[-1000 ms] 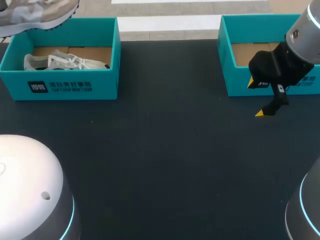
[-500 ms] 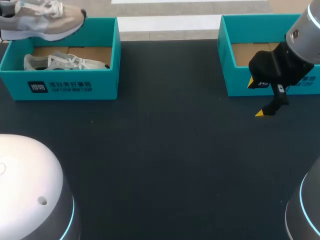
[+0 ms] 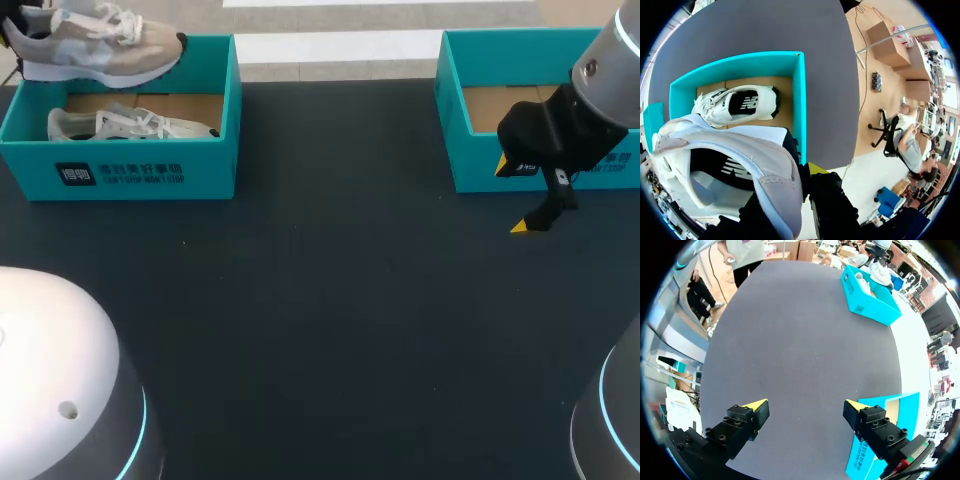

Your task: Take the shoe out of the shoebox, open the shoe tongue, remove and reinsert the insole, then place the shoe into the shoebox

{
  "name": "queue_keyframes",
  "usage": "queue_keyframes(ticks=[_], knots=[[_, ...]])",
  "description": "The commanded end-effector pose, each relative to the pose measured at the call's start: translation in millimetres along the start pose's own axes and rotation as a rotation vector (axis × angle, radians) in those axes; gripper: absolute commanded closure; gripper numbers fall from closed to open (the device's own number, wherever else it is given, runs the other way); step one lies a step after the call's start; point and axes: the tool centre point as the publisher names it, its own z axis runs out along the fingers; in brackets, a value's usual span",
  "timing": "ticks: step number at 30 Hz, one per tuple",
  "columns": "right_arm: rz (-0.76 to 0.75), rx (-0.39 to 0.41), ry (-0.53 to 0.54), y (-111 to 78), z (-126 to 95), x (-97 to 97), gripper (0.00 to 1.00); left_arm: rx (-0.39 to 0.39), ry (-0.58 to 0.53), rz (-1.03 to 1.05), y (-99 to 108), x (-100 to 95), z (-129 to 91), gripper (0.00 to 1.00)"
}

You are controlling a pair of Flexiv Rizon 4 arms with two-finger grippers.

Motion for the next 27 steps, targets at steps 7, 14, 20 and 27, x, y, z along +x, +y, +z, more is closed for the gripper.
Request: queue_keyframes(ticks=[7,14,20,27], knots=[[0.000,0.002,-0.001,0.2,0.7,0.3,0.00,0.040,-0.024,0.030,41.5,-12.6,34.4,1.00],[0.000,0.002,-0.001,0.2,0.7,0.3,0.00,0.061,-0.042,0.034,47.2,-24.0,59.3,1.00],[0.000,0.002,-0.001,0.2,0.7,0.3,0.00,0.090,-0.047,0.056,41.0,-27.8,86.7,1.00],[0.000,0.002,-0.001,0.2,0.7,0.3,0.00,0.108,-0.033,0.032,45.2,-31.3,122.5,1.00]])
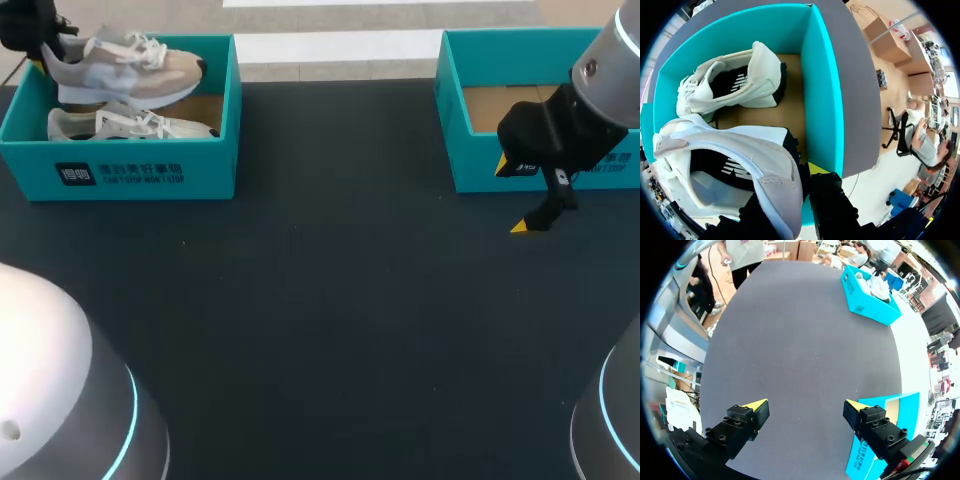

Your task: Take the shoe out of the shoebox, open the shoe tongue, remove and reinsert the insole, then place the shoe into the shoebox

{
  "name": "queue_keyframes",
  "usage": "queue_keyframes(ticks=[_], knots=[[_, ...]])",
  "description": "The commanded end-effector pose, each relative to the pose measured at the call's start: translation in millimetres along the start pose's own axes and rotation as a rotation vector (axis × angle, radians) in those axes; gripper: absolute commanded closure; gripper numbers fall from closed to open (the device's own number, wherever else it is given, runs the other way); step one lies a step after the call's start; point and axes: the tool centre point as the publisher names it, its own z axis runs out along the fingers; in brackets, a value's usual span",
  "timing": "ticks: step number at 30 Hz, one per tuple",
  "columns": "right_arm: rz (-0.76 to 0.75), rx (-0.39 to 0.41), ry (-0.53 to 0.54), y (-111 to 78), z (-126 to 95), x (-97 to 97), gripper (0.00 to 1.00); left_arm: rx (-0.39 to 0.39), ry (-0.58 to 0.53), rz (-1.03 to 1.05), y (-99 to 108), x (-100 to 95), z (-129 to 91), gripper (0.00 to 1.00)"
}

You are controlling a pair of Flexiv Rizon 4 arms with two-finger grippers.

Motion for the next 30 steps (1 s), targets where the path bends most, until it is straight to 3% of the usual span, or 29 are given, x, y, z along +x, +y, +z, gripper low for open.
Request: queue_keyframes(ticks=[1,17,18,20,23,30], knots=[[0.000,0.002,-0.001,0.2,0.7,0.3,0.00,0.020,-0.005,-0.016,18.5,-0.2,25.6,1.00],[0.000,0.002,-0.001,0.2,0.7,0.3,0.00,0.075,-0.020,-0.117,27.9,-19.3,63.9,1.00],[0.000,0.002,-0.001,0.2,0.7,0.3,0.00,0.076,-0.017,-0.120,27.7,-20.1,65.0,0.94],[0.000,0.002,-0.001,0.2,0.7,0.3,0.00,0.081,-0.023,-0.128,26.5,-20.7,65.1,0.30],[0.000,0.002,-0.001,0.2,0.7,0.3,0.00,0.087,-0.031,-0.141,23.6,-20.8,59.6,0.02],[0.000,0.002,-0.001,0.2,0.7,0.3,0.00,0.066,-0.059,-0.145,16.9,-21.4,23.6,0.00]])
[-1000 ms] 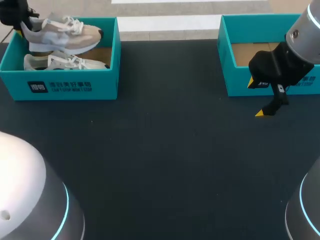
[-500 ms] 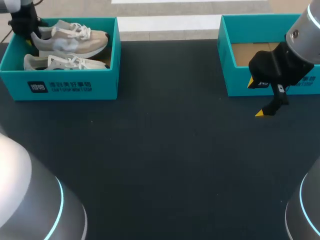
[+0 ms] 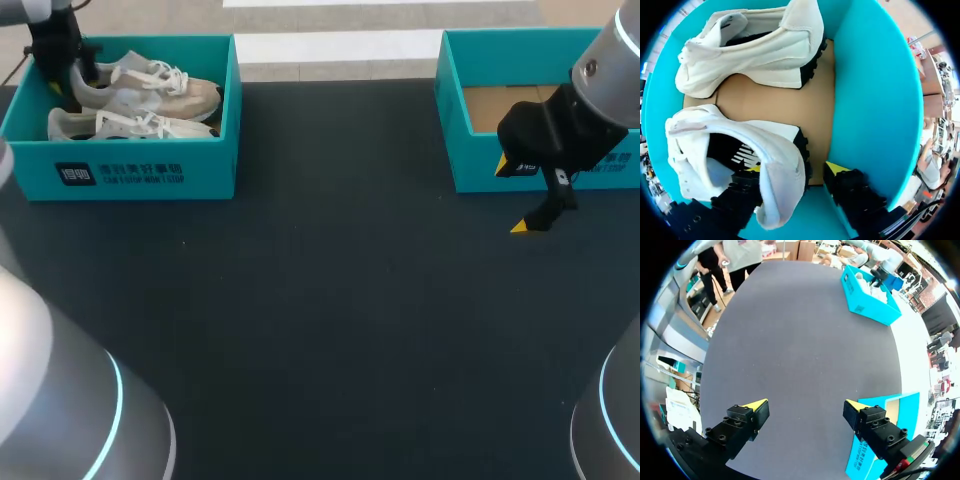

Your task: Take the shoe out of the shoebox, open the shoe tongue, remove and reinsert the insole, then place the shoe into the shoebox

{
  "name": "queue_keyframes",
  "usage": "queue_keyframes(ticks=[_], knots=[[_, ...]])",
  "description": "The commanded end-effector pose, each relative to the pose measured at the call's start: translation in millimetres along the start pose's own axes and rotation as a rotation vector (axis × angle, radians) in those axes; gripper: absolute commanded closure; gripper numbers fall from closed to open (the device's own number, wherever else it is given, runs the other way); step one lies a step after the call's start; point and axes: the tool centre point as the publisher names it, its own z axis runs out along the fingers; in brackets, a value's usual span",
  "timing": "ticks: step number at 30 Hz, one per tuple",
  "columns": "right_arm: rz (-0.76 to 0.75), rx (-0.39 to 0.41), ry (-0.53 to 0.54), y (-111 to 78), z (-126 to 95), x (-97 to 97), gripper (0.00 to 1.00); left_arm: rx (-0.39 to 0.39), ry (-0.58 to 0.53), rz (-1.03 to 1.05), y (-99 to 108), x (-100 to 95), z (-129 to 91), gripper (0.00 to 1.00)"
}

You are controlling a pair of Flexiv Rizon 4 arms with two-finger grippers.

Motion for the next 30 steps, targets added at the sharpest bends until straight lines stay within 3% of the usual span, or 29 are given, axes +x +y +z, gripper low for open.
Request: queue_keyframes(ticks=[1,13,15,30], knots=[[0.000,0.002,-0.001,0.2,0.7,0.2,0.00,0.003,-0.007,0.014,-5.0,1.8,-34.5,0.00],[0.000,0.002,-0.001,0.2,0.7,0.2,0.00,0.004,0.004,0.109,-18.8,-12.5,-104.4,0.00],[0.000,0.002,-0.001,0.2,0.7,0.2,0.00,-0.038,0.048,0.116,-26.7,-12.9,-124.0,0.00],[0.000,0.002,-0.001,0.2,0.7,0.2,0.00,-0.038,0.048,0.116,-26.7,-12.9,-124.0,0.00]])
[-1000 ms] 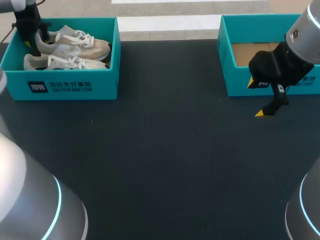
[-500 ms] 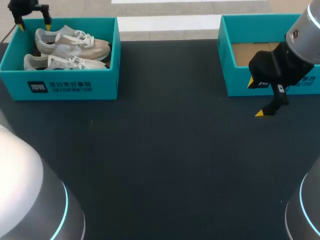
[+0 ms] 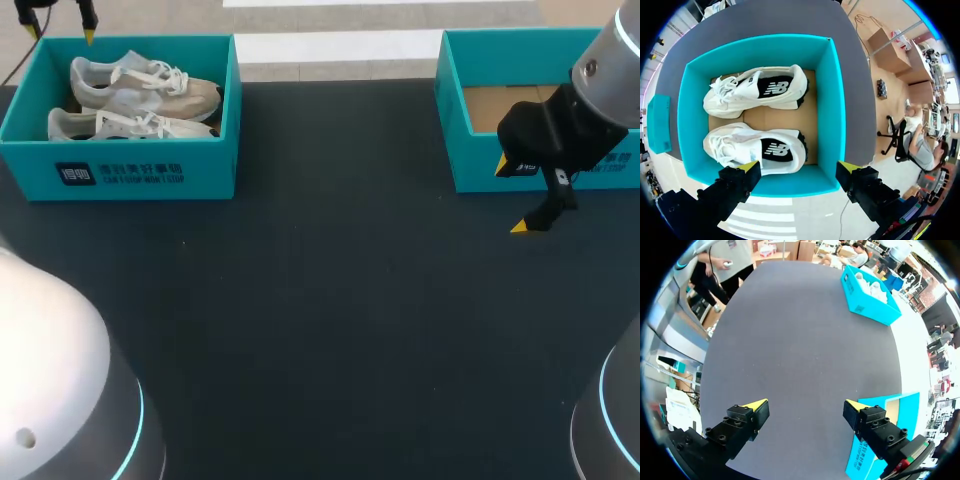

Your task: Take the shoe out of the shoebox, open the shoe tongue, remove and reinsert the insole, then place the shoe into the shoebox

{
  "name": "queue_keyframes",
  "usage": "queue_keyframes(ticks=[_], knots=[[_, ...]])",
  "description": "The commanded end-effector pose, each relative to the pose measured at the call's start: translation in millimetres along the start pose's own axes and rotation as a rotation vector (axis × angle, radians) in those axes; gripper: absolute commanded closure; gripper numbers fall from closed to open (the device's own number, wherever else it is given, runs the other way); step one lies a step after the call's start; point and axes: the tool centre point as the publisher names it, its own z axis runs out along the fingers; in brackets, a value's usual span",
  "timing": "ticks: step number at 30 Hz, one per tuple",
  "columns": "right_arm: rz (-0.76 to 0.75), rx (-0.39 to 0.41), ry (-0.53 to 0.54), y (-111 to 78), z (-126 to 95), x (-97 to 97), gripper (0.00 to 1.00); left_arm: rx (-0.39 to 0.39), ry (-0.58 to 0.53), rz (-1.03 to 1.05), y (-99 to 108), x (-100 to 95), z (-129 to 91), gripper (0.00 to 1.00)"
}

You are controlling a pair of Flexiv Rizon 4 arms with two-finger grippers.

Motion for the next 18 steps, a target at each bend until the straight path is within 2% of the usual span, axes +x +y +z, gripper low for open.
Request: queue_keyframes(ticks=[1,5,7,10,12,18], knots=[[0.000,0.002,-0.001,0.2,0.7,0.2,0.00,-0.046,0.003,0.000,-11.6,-1.4,-0.8,0.00],[0.000,0.002,-0.001,0.2,0.7,0.2,0.00,-0.046,0.003,0.000,-11.6,-1.4,-0.8,0.00],[0.000,0.002,-0.001,0.2,0.7,0.2,0.00,-0.013,-0.010,-0.032,-18.4,2.8,2.9,0.00],[0.000,0.002,-0.001,0.2,0.7,0.2,0.00,0.017,0.030,-0.063,-30.2,11.0,-0.8,0.00],[0.000,0.002,-0.001,0.2,0.7,0.2,0.00,0.009,0.024,-0.075,-36.9,13.7,-2.6,0.00],[0.000,0.002,-0.001,0.2,0.7,0.2,0.00,0.024,-0.011,-0.087,-57.1,7.7,-3.7,0.00]])
